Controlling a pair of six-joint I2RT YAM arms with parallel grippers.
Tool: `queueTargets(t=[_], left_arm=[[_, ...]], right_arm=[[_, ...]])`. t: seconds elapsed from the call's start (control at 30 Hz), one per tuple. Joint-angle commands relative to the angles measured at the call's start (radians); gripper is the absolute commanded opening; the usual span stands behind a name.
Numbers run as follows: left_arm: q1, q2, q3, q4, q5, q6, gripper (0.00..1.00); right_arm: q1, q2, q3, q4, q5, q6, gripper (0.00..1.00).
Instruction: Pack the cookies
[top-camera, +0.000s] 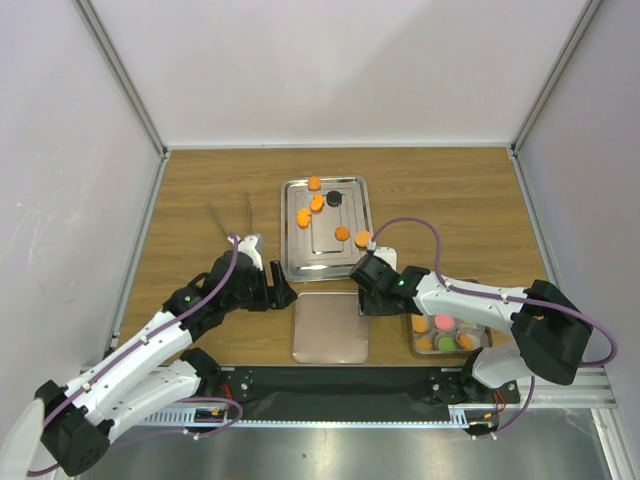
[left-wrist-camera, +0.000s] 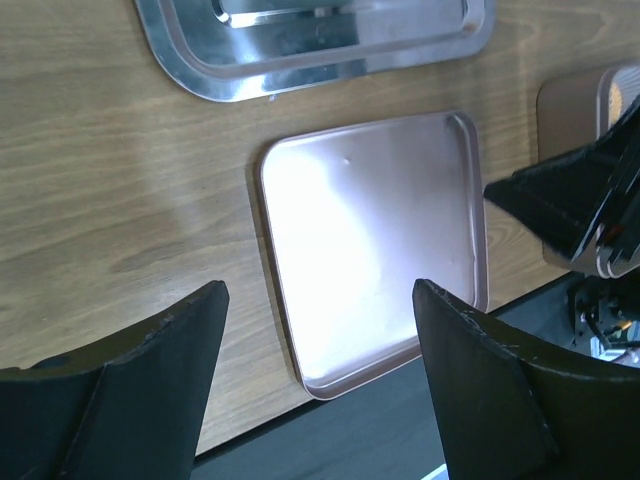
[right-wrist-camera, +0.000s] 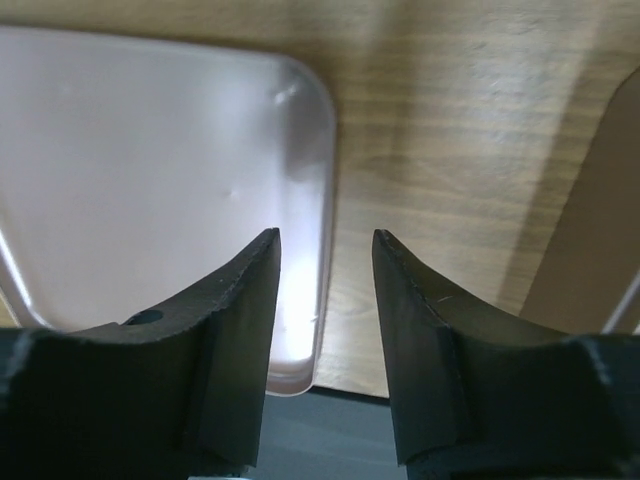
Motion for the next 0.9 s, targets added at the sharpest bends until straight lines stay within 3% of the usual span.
queueTargets(t=[0.0,0.47,0.77,0.87], left_arm=[[-0.028,0.015,-0.019,0.094,-0.022,-0.037,0.8],[-0.097,0.036,-0.055,0.123,-0.049,-0.034,0.79],[-0.1,0.022,-0.071,0.126,-0.038,-0.029,0.79],[-0.1,0.027,-0.087,0.138,-0.034,-0.029,0.79]], right_arm=[[-0.035,-0.028,-0.021,0.046,-0.007,-0.059,0.47],[-0.054,0.03,-0.038,0.147,-0.072,-0.11,0.41],[-0.052,0.086,-0.048,0.193,-0.079,-0.109,0.31],[-0.055,0.079,-0.046,0.192,-0.079,-0.11,0.21]])
